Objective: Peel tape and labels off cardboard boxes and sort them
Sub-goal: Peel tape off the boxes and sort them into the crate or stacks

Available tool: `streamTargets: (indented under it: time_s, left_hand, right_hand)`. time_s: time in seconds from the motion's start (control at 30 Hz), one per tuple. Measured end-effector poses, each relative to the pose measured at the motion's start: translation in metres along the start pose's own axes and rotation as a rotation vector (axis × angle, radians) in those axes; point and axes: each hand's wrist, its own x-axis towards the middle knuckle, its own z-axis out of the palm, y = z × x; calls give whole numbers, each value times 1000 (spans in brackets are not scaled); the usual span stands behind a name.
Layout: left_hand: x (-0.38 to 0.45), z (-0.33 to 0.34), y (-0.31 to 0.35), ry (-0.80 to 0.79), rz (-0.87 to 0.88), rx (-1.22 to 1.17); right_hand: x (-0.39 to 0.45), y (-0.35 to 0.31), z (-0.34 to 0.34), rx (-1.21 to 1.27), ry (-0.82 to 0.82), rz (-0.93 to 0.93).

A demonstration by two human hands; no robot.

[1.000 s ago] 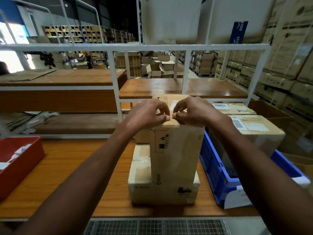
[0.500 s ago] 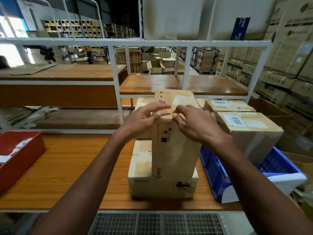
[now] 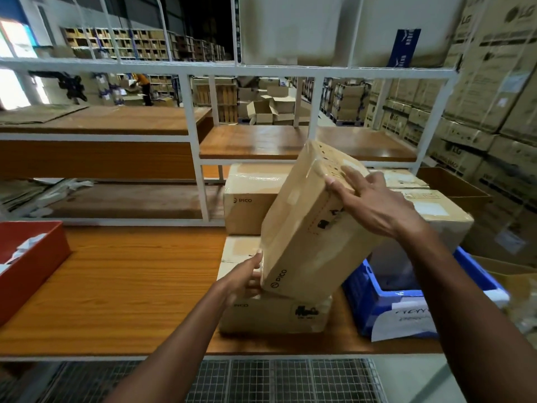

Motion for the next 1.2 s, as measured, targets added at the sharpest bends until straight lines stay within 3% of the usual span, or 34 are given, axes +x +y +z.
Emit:
streamTargets:
  time_s: [0.1,0.17,0.37,0.57,0.87,1.03,1.2]
  left_hand:
    - [-6,22,5,-69,67,-208]
    - [-14,37,8,-18,137,-270]
    - [-56,36,12,109,391,-309]
    - [-92,8,22,253,630,-288]
    - [-80,-20,4,297,599,-202]
    - [-66,-28,-3,309,555,-275]
    - [-59,-30,-3,284,569,-284]
  right_hand:
    - [-1,10,-5,86,-19,31]
    - [-2,22,-2,161,20,23]
    - [-27,77,7,495,89,17]
    - [-42,68,70,853,119,177]
    - [-6,73,148,870,104,180]
    - [-5,72,166,1020,45,155]
    - [2,71,171,973,63,144]
